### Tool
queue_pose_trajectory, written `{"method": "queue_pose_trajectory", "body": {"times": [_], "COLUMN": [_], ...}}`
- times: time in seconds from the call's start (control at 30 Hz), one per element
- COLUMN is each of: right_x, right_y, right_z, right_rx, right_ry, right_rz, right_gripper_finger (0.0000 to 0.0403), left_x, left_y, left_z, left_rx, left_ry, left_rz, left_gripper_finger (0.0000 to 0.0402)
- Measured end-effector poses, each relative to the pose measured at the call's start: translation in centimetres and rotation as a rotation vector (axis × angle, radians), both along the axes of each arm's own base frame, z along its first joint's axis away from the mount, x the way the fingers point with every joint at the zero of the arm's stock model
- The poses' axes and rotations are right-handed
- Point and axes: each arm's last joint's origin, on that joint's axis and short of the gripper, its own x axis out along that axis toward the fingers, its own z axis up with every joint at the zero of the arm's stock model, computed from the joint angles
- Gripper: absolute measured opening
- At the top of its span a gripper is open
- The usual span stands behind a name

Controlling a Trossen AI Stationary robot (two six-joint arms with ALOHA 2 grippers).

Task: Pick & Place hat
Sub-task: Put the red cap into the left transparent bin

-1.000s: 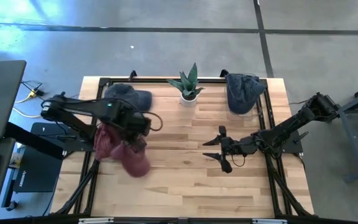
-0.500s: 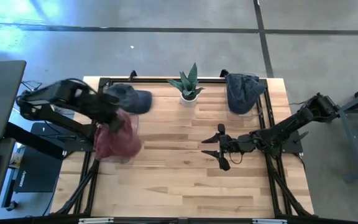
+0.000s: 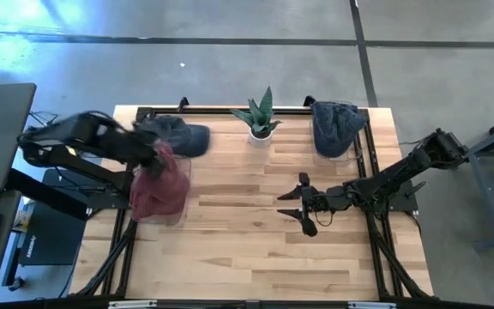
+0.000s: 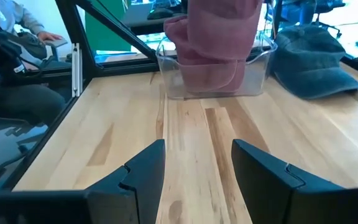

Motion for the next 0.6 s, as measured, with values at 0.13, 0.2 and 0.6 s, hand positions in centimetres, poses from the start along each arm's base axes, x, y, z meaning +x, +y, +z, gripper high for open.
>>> {"method": "queue_pose_trajectory", "body": {"times": [0.13,0.2,0.6], "right_x": [-0.1,-0.1,-0.1], "right_y": [0.1,0.1,0.1], "right_z": [-0.1,-0.2,-0.2], "right_rx": [0.018,0.023,0.027], "right_ry": [0.014,0.018,0.022], "right_rz": [0.011,0.026,0.024], "right_gripper_finger": [0.0181,0.0181,0.0181], "left_x": [3.0,4.2,8.8], "left_y": [-0.4,-0.5,-0.6], "left_z": [-3.8,-5.3,-7.4], "left_rx": [0.020,0.037,0.278], "left_ry": [0.200,0.286,0.470], "left_rz": [-0.003,-0.024,-0.085], "left_gripper_finger": [0.0000,0.0000,0.0000]}}
